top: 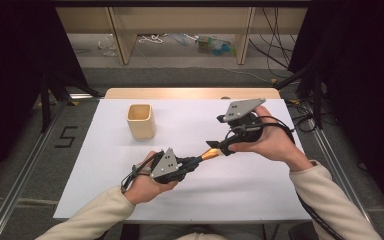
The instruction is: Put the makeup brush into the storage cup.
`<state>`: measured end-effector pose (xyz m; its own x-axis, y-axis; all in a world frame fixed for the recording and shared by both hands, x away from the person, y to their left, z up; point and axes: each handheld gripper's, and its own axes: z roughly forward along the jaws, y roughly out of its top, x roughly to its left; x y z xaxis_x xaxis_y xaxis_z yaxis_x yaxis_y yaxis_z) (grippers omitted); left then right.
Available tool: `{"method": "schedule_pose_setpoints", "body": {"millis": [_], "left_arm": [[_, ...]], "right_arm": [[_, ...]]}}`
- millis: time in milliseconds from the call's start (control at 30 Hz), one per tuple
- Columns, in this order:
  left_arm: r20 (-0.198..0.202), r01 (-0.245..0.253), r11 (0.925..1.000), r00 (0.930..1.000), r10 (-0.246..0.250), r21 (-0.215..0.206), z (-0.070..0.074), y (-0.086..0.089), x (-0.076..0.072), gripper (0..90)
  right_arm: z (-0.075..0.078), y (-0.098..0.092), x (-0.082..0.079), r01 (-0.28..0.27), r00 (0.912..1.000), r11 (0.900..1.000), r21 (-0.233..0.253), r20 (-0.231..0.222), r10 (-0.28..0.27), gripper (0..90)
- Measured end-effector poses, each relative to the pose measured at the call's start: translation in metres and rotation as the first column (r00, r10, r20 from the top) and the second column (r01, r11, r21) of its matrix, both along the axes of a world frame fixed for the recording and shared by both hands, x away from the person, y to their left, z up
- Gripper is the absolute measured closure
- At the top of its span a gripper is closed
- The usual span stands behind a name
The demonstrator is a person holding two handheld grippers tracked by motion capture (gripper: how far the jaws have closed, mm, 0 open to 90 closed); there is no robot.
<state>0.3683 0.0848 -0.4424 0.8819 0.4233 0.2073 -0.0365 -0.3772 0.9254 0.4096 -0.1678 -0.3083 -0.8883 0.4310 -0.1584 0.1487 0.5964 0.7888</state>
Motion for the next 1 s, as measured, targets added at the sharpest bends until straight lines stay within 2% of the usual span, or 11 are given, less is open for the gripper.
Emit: {"method": "schedule_pose_setpoints", "body": {"millis": [33,67,133,233,333,500,600,667,767,933,1000], "left_arm": [[0.0,0.0,1.0,1.0,0.0,0.0,0.0,0.0,0.0,75.4],[-0.004,-0.006,1.0,1.0,0.006,-0.007,0.001,0.002,0.0,75.3],[0.008,-0.012,0.9999,0.9999,0.012,-0.002,0.002,0.002,0.0,75.4],[0.016,-0.017,0.9998,0.9997,0.017,-0.012,0.004,0.005,0.0,75.3],[0.015,-0.034,0.999,0.9993,0.034,-0.028,0.005,0.007,0.001,75.3],[0.022,-0.064,0.9963,0.9976,0.065,-0.057,0.008,0.011,0.003,75.4],[0.029,-0.073,0.9953,0.9968,0.075,-0.063,0.011,0.013,0.003,75.4],[0.035,-0.081,0.994,0.9959,0.084,-0.074,0.011,0.013,0.003,75.3],[0.038,-0.085,0.9931,0.9954,0.088,-0.081,0.012,0.013,0.003,75.3],[0.054,-0.091,0.9915,0.9939,0.096,-0.094,0.015,0.013,0.002,75.3],[0.059,-0.099,0.9904,0.9927,0.105,-0.097,0.015,0.013,0.002,75.3]], "right_arm": [[0.0,0.0,0.0,0.0,1.0,1.0,0.0,0.0,0.0,19.3],[-0.002,-0.008,-0.002,0.059,0.998,0.995,0.08,0.016,-0.061,18.5],[-0.008,-0.014,-0.006,0.118,0.9908,0.982,0.145,0.049,-0.126,18.8],[-0.017,-0.023,-0.012,0.169,0.9817,0.963,0.209,0.052,-0.183,17.7],[-0.025,-0.03,-0.018,0.211,0.9726,0.927,0.31,0.029,-0.231,16.7],[-0.041,-0.04,-0.026,0.258,0.9596,0.852,0.456,-0.019,-0.281,16.3],[-0.051,-0.042,-0.028,0.288,0.9531,0.827,0.482,-0.061,-0.296,16.8],[-0.06,-0.041,-0.029,0.301,0.9512,0.82,0.486,-0.09,-0.295,16.5],[-0.071,-0.038,-0.029,0.312,0.9491,0.822,0.475,-0.118,-0.292,16.7],[-0.102,-0.024,-0.033,0.327,0.9406,0.832,0.449,-0.239,-0.241,18.5],[-0.107,-0.018,-0.034,0.325,0.9375,0.825,0.463,-0.272,-0.217,19.8]]}}
